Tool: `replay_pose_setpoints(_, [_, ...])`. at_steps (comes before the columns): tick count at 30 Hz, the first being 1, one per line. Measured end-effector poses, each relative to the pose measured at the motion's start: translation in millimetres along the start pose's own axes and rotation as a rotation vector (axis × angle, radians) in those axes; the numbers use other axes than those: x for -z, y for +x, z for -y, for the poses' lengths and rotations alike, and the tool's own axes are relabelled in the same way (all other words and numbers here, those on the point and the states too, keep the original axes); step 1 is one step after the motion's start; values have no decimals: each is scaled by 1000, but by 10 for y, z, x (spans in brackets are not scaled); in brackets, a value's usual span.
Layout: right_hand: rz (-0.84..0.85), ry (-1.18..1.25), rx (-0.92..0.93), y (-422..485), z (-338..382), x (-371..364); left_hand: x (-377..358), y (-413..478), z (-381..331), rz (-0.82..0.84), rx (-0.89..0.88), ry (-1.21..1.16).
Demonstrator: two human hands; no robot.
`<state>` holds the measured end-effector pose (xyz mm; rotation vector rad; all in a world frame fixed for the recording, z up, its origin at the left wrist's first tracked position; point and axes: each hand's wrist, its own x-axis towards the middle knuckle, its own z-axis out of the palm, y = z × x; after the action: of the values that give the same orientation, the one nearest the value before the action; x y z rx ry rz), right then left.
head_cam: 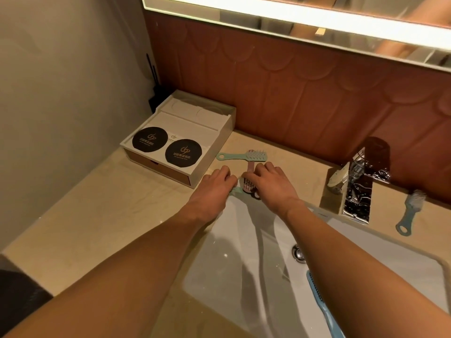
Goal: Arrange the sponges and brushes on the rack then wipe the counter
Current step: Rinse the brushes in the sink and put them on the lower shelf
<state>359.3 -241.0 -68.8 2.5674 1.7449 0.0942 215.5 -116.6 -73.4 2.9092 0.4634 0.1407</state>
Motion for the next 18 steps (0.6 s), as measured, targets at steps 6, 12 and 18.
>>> replay_pose_setpoints(6, [-125, 308, -75, -18, 33, 162, 124, -50, 0, -13, -12, -65])
replay_pose_setpoints(12, [-138, 294, -74, -197, 32, 415, 208, -118, -84, 8, -20, -44])
replay_pose_setpoints(18, [-115, 421, -132, -554, 148, 664, 406, -253, -274, 7, -108, -27])
